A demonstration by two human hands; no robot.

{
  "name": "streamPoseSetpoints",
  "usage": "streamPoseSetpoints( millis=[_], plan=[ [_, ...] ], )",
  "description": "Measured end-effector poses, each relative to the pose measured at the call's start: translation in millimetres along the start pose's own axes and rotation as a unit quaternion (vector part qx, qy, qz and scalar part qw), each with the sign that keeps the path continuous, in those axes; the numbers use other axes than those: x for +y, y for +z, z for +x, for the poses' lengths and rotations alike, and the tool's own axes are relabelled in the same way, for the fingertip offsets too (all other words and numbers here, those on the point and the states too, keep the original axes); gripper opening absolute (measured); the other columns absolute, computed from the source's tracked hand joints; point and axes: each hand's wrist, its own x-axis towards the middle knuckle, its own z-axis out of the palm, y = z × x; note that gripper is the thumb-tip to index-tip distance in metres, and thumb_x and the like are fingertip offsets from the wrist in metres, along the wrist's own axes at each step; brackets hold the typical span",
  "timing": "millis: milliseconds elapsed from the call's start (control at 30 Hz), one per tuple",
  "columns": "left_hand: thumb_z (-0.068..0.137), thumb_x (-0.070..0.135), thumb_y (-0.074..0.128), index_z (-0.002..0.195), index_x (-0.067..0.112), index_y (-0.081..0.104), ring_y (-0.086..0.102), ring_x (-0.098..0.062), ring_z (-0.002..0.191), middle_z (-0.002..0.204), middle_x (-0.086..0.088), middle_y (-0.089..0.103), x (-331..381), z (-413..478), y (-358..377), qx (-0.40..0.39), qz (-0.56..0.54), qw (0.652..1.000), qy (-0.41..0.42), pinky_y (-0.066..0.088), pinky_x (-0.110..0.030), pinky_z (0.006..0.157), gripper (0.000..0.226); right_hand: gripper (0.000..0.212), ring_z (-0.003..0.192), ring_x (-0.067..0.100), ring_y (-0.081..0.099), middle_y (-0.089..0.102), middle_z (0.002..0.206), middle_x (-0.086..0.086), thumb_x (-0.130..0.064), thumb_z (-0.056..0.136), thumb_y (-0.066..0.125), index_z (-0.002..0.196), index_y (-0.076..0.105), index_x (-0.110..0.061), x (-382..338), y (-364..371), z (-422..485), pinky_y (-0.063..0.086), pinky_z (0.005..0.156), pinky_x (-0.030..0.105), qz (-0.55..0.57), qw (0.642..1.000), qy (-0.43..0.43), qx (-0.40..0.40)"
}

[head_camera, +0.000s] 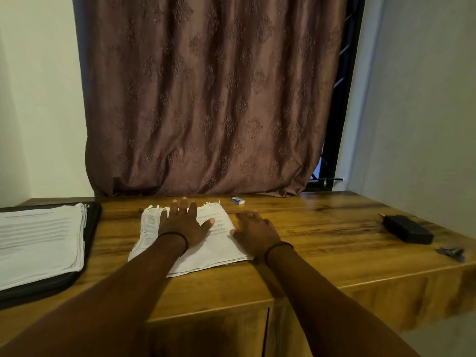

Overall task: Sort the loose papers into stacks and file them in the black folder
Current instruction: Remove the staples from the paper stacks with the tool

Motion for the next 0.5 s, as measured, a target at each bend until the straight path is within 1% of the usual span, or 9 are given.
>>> streamPoseSetpoints(
  millis=[67, 200, 333, 500],
  plan=[
    [0.098, 0.063, 0.019, 0.156, 0.021, 0.006, -0.006, -0.030, 0.150, 0.164, -0.007, -0.007, -2.8, -0.5, -0.5, -0.006, 0.001, 1.000, -0.008, 0.001, -0.049, 0.120, 0.073, 0.064, 0.149, 0.025, 0.017, 0.022, 0.162, 0.002, -0.051, 0.097, 0.044, 0.153, 0.024, -0.028, -5.7, 2.3, 0.9, 0.016, 0.120, 0.051, -0.014, 1.000, -0.019, -0.009],
    [0.101, 0.056, 0.018, 0.156, 0.023, 0.008, -0.004, -0.029, 0.150, 0.164, -0.006, -0.004, -12.1, -0.8, -2.6, -0.006, 0.004, 1.000, -0.020, 0.001, -0.049, 0.120, 0.065, 0.063, 0.149, 0.025, 0.017, 0.024, 0.162, 0.002, -0.049, 0.098, 0.045, 0.154, 0.025, -0.027, -21.2, 4.9, 4.8, 0.017, 0.121, 0.049, 0.002, 0.999, -0.036, 0.000],
    [0.100, 0.056, 0.017, 0.156, 0.025, 0.009, -0.002, -0.029, 0.150, 0.164, -0.005, -0.002, -25.5, -0.7, -0.7, -0.005, 0.017, 0.999, -0.030, 0.001, -0.049, 0.119, 0.064, 0.062, 0.150, 0.025, 0.015, 0.020, 0.163, 0.003, -0.047, 0.100, 0.043, 0.154, 0.024, -0.026, -35.5, 5.3, 6.5, 0.015, 0.121, 0.048, 0.007, 0.999, -0.043, 0.002],
    [0.100, 0.057, 0.020, 0.155, 0.025, 0.008, -0.002, -0.031, 0.150, 0.164, -0.007, -0.001, -36.3, 0.4, 5.4, -0.014, 0.020, 0.999, -0.040, 0.001, -0.049, 0.121, 0.065, 0.061, 0.151, 0.026, 0.013, 0.019, 0.163, 0.004, -0.044, 0.100, 0.044, 0.155, 0.024, -0.026, -46.3, 12.7, 9.7, 0.016, 0.121, 0.046, 0.011, 0.999, -0.043, -0.018]
  ],
)
